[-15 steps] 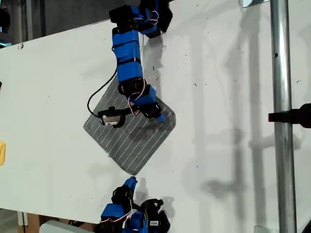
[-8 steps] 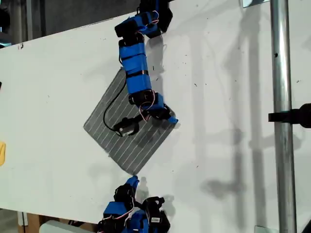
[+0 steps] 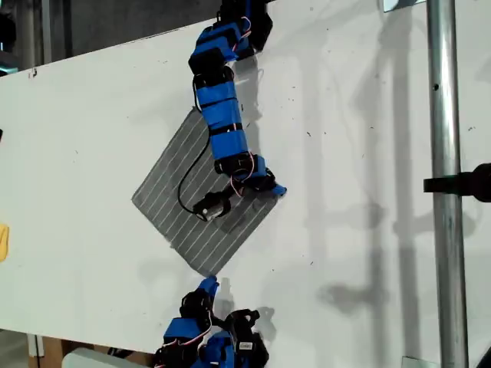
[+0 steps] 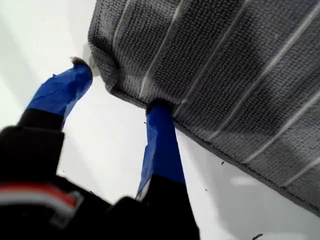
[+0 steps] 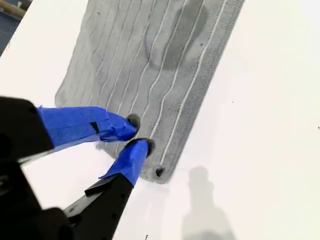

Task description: Grasp corners of a towel and fold twice.

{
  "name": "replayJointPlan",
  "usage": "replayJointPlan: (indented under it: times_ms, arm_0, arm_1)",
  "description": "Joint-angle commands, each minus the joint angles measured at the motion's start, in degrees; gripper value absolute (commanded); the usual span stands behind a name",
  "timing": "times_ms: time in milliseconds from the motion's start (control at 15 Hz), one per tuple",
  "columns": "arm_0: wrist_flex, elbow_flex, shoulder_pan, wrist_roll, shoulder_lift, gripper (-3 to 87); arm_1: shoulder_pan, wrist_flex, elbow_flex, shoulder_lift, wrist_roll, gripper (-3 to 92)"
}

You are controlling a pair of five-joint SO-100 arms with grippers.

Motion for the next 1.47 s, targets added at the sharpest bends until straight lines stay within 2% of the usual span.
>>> replayJointPlan:
  times_ms: [0,133,333,733,933,1000,1067,1133,1400]
  arm_0:
    - [0.18,-0.35,-1.67,0.44,1.49,5.1]
    - [0.62,-0.18,-2.02,0.62,2.37,5.1]
    - [0.0,0.35,-2.02,0.18,2.46,5.4]
    - [-0.62,0.62,-1.49,-0.26,2.55,5.4]
    - [-0.62,0.97,-0.88,-0.97,3.08,5.4]
    - [-0.88,1.41,-0.7,-1.41,3.6,5.4]
    - [-1.14,2.02,-0.53,-1.76,4.04,5.3]
    - [-1.23,2.11,-0.18,-2.02,4.39,5.2]
    - [-1.76,1.93,0.18,-2.2,2.29,4.8]
  arm_1:
    - [1.23,3.52,-4.04,6.24,-0.79,25.8]
    - [1.23,6.94,-4.04,11.07,-0.79,25.8]
    - [1.67,7.73,-3.96,15.73,-0.79,25.8]
    - [3.6,-1.67,-3.52,4.66,-1.58,26.4]
    - [2.72,-2.11,-3.52,-2.9,-0.26,25.9]
    - [2.72,-1.41,-3.43,-3.25,0.26,23.0]
    - [2.72,-1.05,-3.34,-3.16,0.62,9.4]
    - [2.55,-0.18,-2.9,-2.81,2.46,-0.3]
    - [1.76,0.18,-2.9,-1.93,2.46,-0.3]
